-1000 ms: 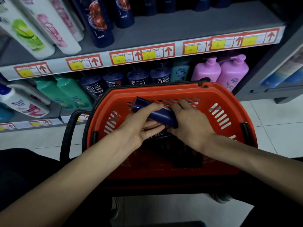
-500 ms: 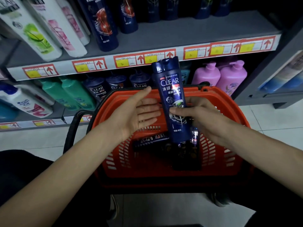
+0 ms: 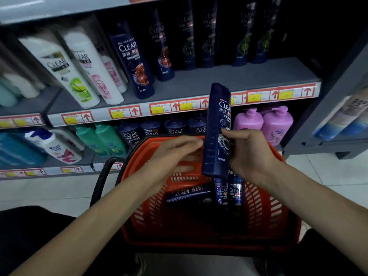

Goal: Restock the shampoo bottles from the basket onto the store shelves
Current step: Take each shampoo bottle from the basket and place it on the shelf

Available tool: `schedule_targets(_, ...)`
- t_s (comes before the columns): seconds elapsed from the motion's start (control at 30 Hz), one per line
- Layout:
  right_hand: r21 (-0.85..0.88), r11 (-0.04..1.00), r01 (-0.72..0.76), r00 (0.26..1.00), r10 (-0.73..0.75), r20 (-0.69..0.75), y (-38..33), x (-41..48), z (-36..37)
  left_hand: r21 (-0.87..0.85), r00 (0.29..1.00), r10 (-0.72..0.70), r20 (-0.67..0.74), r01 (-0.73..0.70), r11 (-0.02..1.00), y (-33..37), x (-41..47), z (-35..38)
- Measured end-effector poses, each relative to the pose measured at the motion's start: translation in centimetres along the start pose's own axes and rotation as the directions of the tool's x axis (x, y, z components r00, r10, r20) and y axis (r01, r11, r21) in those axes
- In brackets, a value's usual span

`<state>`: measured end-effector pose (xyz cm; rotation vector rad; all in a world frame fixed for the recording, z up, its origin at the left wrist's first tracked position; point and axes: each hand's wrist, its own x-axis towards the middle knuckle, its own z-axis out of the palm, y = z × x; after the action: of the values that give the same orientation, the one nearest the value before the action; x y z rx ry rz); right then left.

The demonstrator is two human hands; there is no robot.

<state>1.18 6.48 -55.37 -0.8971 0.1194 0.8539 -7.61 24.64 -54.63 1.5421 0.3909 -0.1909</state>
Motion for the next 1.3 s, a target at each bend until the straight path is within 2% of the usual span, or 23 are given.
schedule_targets(0.13,-0.027,0.999,0.047,0.998,-0.046,0.035,-0.9,0.0,0.4,0.011,0.998,0.061,-0.027,-0.061,0.998,1.6,-0.2,1.0)
schedule_targets(0.27,-0.146,0.982,0.120,0.992,-0.123,-0.011,-1.0,0.7,0.9,0.076,0.989,0.123,-0.081,-0.117,0.990,2.7,0.2,1.8)
schedule_targets(0.37,-0.263,0.938,0.226,0.971,-0.238,-0.017,-1.4,1.2,1.5,0.141,0.983,0.168,-0.075,-0.157,0.978,3.4,0.7,1.9)
schedule_targets(0.5,-0.459,0.788,0.411,0.895,-0.445,0.038,-2.7,1.2,2.6,0.180,0.961,0.266,-0.082,-0.248,0.952,4.0,1.7,1.4)
schedule_targets(0.6,-0.610,0.609,0.506,0.817,-0.565,0.113,-4.0,1.9,3.8,0.152,0.936,0.331,-0.124,-0.311,0.938,4.2,3.2,0.9)
schedule_targets(0.67,-0.738,0.464,0.489,0.774,-0.621,0.122,-4.9,3.0,4.3,0.113,0.922,0.358,-0.145,-0.344,0.932,4.6,4.5,0.7)
schedule_targets(0.77,-0.854,0.354,0.381,0.728,-0.685,0.040,-6.1,4.8,5.2,0.086,0.892,0.411,-0.187,-0.402,0.912,5.8,6.8,0.7)
schedule_targets(0.97,-0.865,0.353,0.358,0.667,-0.744,-0.028,-8.8,9.8,7.2,0.068,0.807,0.518,-0.283,-0.521,0.851,8.6,11.7,-0.7)
schedule_targets(1.13,-0.832,0.389,0.396,0.621,-0.781,-0.070,-10.0,13.9,8.1,0.113,0.764,0.547,-0.342,-0.544,0.831,10.1,15.6,-2.2)
schedule_targets(1.3,-0.794,0.380,0.474,0.560,-0.826,-0.062,-10.1,17.6,8.1,0.126,0.739,0.541,-0.402,-0.541,0.832,10.7,19.3,-3.3)
